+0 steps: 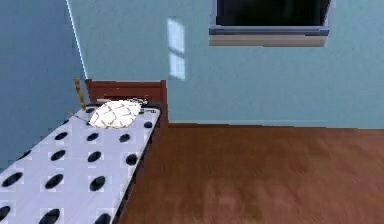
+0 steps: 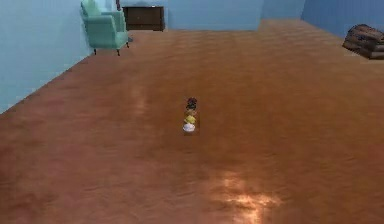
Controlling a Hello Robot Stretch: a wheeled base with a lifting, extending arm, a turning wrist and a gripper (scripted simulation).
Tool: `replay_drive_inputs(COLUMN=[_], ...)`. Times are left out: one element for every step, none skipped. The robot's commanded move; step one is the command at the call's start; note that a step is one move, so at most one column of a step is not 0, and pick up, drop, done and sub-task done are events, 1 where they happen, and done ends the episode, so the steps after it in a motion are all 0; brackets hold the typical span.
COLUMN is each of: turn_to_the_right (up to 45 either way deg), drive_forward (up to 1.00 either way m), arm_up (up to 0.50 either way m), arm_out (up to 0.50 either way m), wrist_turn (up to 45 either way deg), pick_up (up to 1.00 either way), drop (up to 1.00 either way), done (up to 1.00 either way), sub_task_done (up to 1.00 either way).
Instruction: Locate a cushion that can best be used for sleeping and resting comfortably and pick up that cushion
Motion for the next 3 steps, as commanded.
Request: replay_drive_inputs(turn_to_the_right=[-6.0, 0.0, 0.0], drive_forward=[0.00, 0.50, 0.50], arm_up=[0.00, 0.00, 0.00], arm_out=[0.00, 0.00, 0.00], wrist_turn=[0.0, 0.0, 0.0], pick_up=[0.00, 0.00, 0.00], drop=[0.00, 0.00, 0.00], done=[0.00, 0.00, 0.00], sub_task_done=[0.00, 0.00, 0.00])
